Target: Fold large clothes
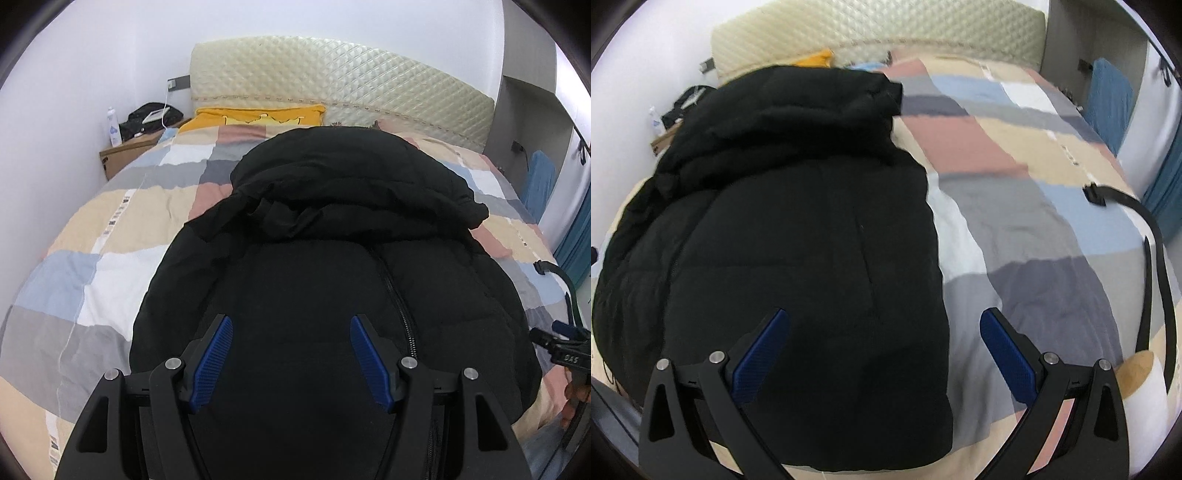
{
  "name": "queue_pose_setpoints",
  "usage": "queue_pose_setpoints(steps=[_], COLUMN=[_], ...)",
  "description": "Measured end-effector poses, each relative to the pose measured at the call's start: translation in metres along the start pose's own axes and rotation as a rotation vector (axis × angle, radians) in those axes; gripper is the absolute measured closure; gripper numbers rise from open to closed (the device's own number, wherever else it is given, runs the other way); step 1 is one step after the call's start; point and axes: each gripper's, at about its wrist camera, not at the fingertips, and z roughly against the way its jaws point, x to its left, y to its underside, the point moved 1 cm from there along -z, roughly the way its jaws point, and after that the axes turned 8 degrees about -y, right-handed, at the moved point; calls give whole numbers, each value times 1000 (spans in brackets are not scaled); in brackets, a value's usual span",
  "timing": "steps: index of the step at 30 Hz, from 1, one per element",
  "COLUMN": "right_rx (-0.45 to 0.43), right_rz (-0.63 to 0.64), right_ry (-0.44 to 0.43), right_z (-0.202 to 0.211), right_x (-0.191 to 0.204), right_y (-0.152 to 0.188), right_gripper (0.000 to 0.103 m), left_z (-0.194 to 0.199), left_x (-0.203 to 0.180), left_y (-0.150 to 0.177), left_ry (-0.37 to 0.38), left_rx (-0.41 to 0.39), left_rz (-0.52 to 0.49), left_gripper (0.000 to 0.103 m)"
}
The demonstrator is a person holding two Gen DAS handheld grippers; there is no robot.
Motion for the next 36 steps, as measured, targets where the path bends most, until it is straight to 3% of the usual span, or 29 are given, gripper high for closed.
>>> queue_pose_setpoints(steps=[3,9,14,20,25,29,30,31,32,36], right_rx=[43,148,185,257,240,218,206,192,185,162], right_rz=[-11,-104,-283,-494,-618,-599,-587,-575,-565,-500], right_ry=[-12,-117,-127,-311,-389,-458,-482,-507,-521,-532], right_z=[-8,-31,-42,-61,-62,-54,-51,-48,-46,-37], right_x=[-2,-11,-38,-59,-74,-70,-66,-62,-58,-47], right_y=[3,11,20,41,53,47,46,44,42,37], right_gripper=[0,0,0,0,0,1,3,15,33,65], left_z=[-1,-9,-15,-18,-19,-21,-20,-20,-20,-20], left_x=[1,1,2,5,6,10,12,13,14,20], left_y=[1,3,4,7,8,9,9,9,9,10], left_ry=[-1,0,3,4,2,-6,-9,-14,-16,-11], left_rx=[9,38,64,81,85,90,87,84,83,93], left_rz=[7,17,31,45,56,78,85,89,93,127], left_gripper=[37,37,37,37,37,37,37,37,37,37])
